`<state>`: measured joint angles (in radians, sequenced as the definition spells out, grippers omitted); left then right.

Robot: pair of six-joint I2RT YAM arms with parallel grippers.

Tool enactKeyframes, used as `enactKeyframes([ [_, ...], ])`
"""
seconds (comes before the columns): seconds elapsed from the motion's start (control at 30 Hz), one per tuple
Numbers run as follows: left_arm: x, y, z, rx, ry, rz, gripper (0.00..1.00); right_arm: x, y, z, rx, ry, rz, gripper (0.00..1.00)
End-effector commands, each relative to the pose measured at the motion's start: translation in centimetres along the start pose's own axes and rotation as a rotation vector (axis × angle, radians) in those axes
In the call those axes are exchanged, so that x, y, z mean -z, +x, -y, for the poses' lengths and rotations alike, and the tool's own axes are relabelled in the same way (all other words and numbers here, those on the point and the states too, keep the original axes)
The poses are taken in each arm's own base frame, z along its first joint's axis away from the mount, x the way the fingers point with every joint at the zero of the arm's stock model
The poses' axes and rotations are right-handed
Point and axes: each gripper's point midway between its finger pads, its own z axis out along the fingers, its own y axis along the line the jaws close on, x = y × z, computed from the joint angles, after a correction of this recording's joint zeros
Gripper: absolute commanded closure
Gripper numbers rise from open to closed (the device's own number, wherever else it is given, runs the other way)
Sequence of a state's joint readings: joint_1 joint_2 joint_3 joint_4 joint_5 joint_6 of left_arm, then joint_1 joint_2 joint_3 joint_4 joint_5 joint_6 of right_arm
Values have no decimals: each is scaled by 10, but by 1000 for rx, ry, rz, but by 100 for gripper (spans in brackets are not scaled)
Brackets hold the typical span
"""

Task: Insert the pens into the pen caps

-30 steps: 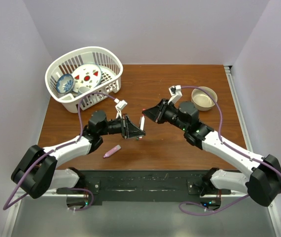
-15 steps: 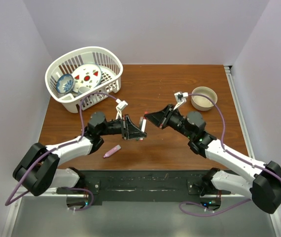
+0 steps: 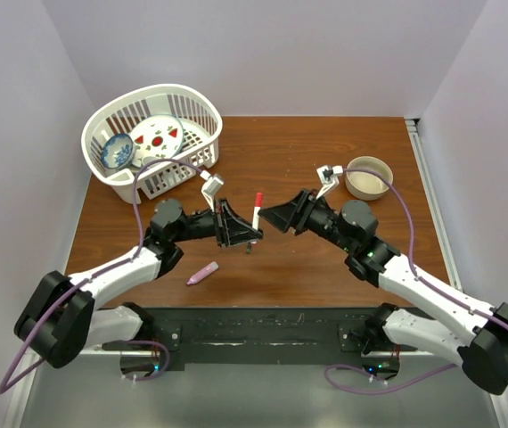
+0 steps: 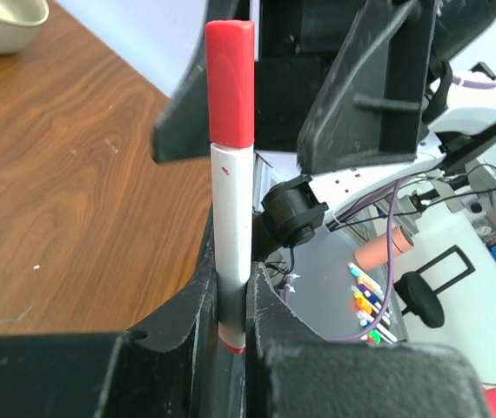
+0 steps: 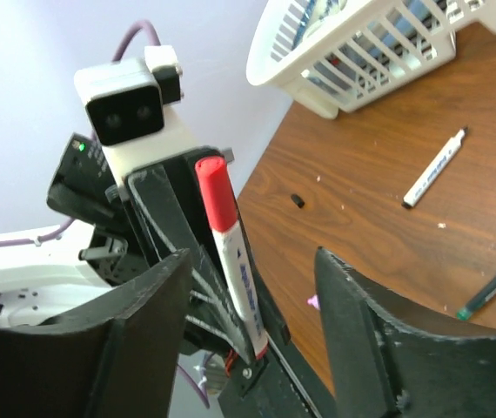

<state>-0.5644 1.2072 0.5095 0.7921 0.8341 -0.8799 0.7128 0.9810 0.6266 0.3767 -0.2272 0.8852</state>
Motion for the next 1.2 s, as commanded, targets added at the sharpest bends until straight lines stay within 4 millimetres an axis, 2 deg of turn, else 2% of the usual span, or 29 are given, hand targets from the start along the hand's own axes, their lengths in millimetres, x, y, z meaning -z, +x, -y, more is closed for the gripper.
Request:
enactKeyframes([
  [0.0, 4, -11, 23, -128, 72, 28, 100, -4, -29, -31, 97, -41, 38, 29],
  [0.03, 6, -6, 24, -125, 81, 15, 100, -5, -28, -27, 102, -20, 26, 28],
  [0.13, 10, -1, 28, -131, 94, 2, 100, -10, -37, -35, 137, -23, 27, 28],
  [0.2, 12, 2, 28, -131, 96, -5, 100, -12, -40, -45, 151, -53, 20, 29],
  [0.27, 12, 3, 29, -130, 98, -9, 100, -17, -40, -45, 148, -56, 8, 32],
  [0.43, 13, 3, 32, -133, 112, -15, 100, -22, -40, -51, 147, -81, -3, 48],
  [0.77, 10, 5, 31, -118, 128, -28, 100, -19, -26, -49, 135, -114, -46, 57],
  [0.83, 10, 5, 31, -116, 130, -29, 100, -19, -25, -47, 135, -113, -49, 62],
  [0.87, 10, 5, 31, -113, 131, -30, 100, -19, -24, -47, 137, -113, -51, 68],
  [1.17, 7, -2, 36, -118, 148, -20, 100, -12, -6, -42, 119, -134, -104, 85],
])
